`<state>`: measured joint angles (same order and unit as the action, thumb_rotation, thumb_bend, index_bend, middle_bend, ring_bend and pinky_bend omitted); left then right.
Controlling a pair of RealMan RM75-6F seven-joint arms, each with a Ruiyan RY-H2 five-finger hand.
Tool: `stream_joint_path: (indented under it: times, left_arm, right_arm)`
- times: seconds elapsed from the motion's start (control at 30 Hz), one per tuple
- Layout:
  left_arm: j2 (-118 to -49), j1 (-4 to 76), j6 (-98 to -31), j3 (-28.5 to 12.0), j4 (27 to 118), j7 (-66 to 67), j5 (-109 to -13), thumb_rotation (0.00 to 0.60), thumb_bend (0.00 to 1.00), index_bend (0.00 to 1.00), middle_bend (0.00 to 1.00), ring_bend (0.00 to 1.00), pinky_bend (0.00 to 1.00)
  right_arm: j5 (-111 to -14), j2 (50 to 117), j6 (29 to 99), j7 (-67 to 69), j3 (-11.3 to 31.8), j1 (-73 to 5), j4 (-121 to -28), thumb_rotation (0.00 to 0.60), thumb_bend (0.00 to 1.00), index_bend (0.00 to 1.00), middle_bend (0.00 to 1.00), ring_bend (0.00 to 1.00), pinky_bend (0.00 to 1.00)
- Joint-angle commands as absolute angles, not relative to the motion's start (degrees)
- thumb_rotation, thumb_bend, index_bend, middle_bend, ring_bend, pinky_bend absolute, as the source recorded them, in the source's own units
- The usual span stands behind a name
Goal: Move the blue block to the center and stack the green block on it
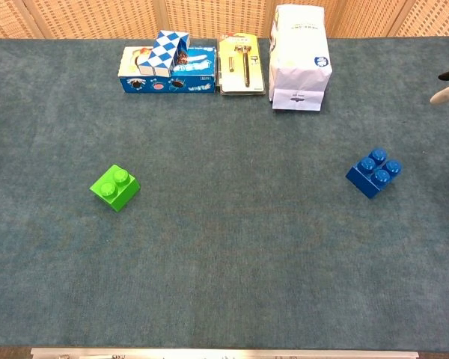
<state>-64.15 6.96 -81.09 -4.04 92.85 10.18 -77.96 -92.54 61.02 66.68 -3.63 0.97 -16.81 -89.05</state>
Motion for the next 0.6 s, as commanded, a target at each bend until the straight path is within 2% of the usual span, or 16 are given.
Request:
stream_joint_path:
  times: [0.03, 0.43, 0.6]
  left_arm:
    - [-64.2, 6.9, -81.1, -4.0, 92.9, 10.1, -78.0, 0.600, 0.39, 0.35, 0.32, 0.21, 0.34]
    - [-63.8, 6.9, -81.2, -4.2, 93.1, 9.4, -77.9, 0.600, 0.39, 0.35, 0.32, 0.21, 0.34]
    - [-63.7, 6.8, -81.2, -4.2, 93.2, 9.4, -77.7, 0.600, 0.39, 0.35, 0.32, 0.21, 0.34]
  right_arm:
    - [-93.2, 60.3, 63.5, -2.8, 0.5, -19.3, -88.6, 0.600, 0.02, 0.17, 0.04, 0.03, 0.15]
    - [-93.7, 60.7, 54.7, -5.5, -1.2, -25.0, -86.5, 0.600, 0.00, 0.17, 0.03, 0.00, 0.15]
    - [-92.8, 62.0, 53.1, -7.1, -1.1, -26.3, -85.0, 0.600, 0.00, 0.17, 0.02, 0.00, 0.15]
